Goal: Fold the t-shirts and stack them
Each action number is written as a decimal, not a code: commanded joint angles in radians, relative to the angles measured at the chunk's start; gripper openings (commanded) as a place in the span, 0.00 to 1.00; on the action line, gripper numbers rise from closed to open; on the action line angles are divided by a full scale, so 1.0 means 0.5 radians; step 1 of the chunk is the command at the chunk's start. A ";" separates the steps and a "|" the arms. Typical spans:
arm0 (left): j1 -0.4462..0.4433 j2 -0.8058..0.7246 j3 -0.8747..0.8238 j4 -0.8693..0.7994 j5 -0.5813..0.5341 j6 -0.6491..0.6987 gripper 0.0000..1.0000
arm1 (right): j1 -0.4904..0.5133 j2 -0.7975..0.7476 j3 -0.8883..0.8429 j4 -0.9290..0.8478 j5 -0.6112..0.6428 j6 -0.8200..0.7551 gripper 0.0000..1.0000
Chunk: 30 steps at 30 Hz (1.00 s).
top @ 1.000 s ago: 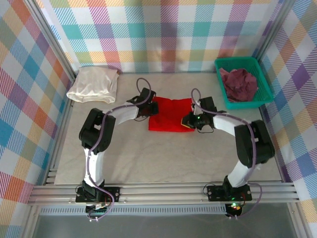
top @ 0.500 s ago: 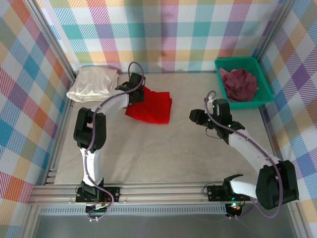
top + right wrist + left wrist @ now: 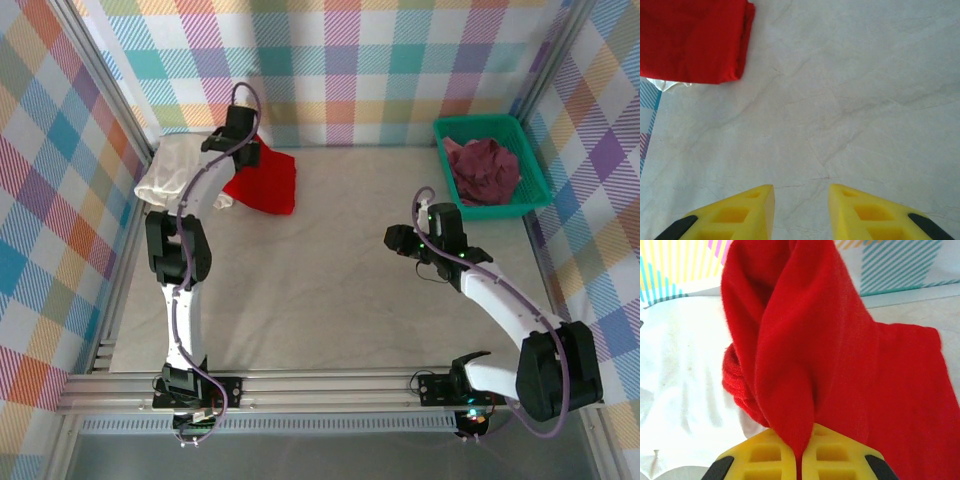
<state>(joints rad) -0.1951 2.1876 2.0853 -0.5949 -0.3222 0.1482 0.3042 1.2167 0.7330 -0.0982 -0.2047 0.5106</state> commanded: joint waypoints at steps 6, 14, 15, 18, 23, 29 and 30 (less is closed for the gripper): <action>0.128 0.087 0.371 -0.194 0.175 0.123 0.00 | -0.005 0.035 0.067 -0.074 0.042 -0.028 0.33; 0.242 0.106 0.598 -0.268 0.292 0.127 0.00 | -0.007 0.076 0.100 -0.134 0.106 0.007 0.33; 0.255 0.114 0.623 -0.271 0.296 0.126 0.00 | -0.004 0.086 0.106 -0.137 0.107 0.004 0.33; 0.311 0.168 0.763 -0.343 0.365 0.091 0.00 | -0.006 0.118 0.145 -0.189 0.147 -0.001 0.33; 0.390 0.204 0.852 -0.369 0.429 0.081 0.00 | -0.006 0.130 0.163 -0.208 0.170 0.008 0.33; 0.547 0.285 1.011 -0.464 0.605 0.032 0.00 | -0.006 0.111 0.180 -0.255 0.199 0.003 0.33; 0.568 0.288 1.011 -0.467 0.607 0.037 0.00 | -0.006 0.105 0.186 -0.268 0.207 0.001 0.33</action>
<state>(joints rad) 0.0441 2.3226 2.5469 -0.8131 -0.0639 0.1856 0.3042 1.2793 0.7887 -0.2020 -0.1204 0.5125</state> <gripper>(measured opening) 0.066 0.332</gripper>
